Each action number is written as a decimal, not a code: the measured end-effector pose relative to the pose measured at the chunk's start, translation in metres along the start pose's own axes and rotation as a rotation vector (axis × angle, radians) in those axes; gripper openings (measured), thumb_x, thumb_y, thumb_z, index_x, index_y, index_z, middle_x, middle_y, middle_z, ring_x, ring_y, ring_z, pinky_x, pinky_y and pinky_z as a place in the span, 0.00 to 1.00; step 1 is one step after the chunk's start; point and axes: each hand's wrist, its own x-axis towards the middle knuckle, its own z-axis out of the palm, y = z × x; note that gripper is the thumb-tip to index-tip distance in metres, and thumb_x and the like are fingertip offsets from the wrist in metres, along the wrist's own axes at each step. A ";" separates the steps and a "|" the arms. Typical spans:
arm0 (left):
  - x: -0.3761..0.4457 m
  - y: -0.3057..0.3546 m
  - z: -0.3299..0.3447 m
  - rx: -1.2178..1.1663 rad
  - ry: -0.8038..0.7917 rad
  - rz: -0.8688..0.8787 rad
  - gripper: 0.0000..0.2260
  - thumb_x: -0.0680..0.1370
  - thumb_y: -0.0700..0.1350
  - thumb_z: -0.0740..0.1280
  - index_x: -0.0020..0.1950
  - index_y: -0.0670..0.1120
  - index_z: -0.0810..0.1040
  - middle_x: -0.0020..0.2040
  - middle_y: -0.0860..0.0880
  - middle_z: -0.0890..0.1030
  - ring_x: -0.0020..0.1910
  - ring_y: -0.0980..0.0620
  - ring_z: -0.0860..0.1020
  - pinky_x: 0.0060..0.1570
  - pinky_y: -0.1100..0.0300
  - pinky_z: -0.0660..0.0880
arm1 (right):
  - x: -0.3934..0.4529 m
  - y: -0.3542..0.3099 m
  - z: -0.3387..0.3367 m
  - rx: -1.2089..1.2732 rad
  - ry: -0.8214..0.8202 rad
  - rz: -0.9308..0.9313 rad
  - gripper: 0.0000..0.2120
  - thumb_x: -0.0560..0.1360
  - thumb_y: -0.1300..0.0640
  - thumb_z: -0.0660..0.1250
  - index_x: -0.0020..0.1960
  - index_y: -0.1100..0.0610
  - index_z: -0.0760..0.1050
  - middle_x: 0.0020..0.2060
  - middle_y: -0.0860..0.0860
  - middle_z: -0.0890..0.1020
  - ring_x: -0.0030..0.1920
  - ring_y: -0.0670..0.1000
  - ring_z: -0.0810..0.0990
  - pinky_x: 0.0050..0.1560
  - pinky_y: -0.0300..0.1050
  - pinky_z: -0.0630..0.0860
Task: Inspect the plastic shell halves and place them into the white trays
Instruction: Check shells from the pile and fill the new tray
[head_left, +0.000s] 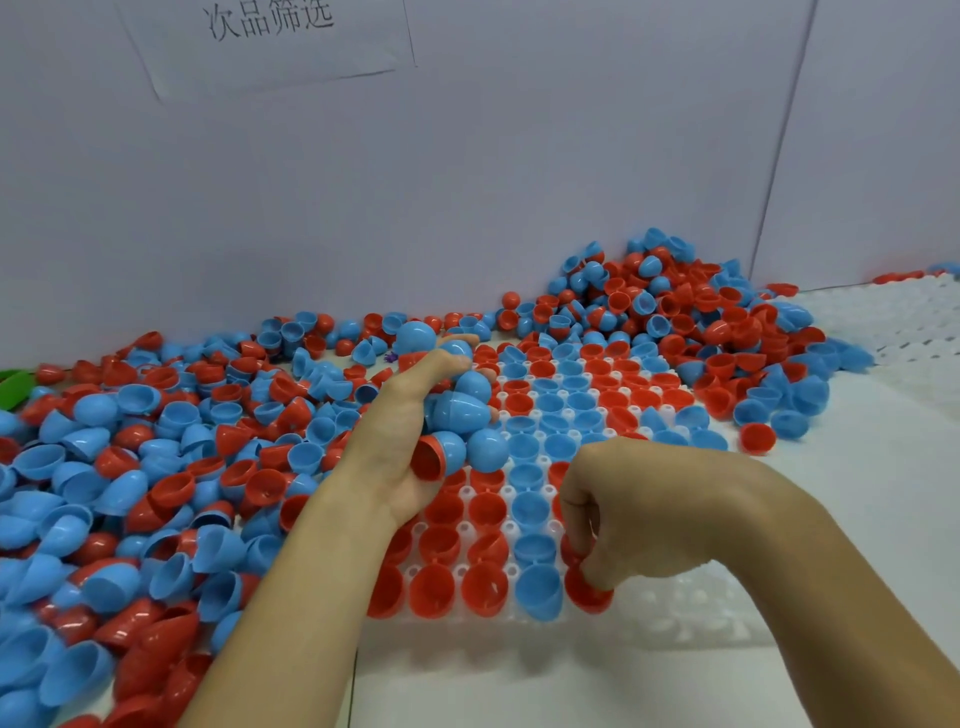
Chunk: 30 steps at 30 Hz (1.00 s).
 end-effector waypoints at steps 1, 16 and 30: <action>0.000 0.000 0.000 0.002 0.000 -0.001 0.12 0.66 0.47 0.73 0.48 0.48 0.81 0.41 0.46 0.81 0.33 0.51 0.78 0.31 0.59 0.79 | 0.001 -0.001 0.001 -0.011 -0.005 0.005 0.07 0.70 0.50 0.78 0.43 0.48 0.80 0.37 0.42 0.81 0.38 0.45 0.79 0.35 0.36 0.75; -0.003 0.001 0.002 -0.021 0.027 -0.014 0.03 0.76 0.44 0.69 0.49 0.48 0.81 0.39 0.47 0.81 0.31 0.51 0.79 0.30 0.58 0.79 | -0.002 0.003 -0.002 0.035 -0.024 -0.008 0.11 0.73 0.45 0.74 0.53 0.47 0.84 0.42 0.40 0.82 0.42 0.45 0.80 0.40 0.35 0.76; -0.004 0.002 0.002 0.021 -0.006 -0.022 0.10 0.65 0.48 0.73 0.45 0.49 0.87 0.43 0.46 0.84 0.33 0.51 0.80 0.33 0.58 0.79 | 0.012 0.026 -0.010 0.224 0.510 -0.132 0.08 0.79 0.52 0.67 0.56 0.46 0.81 0.38 0.37 0.78 0.37 0.38 0.80 0.32 0.29 0.74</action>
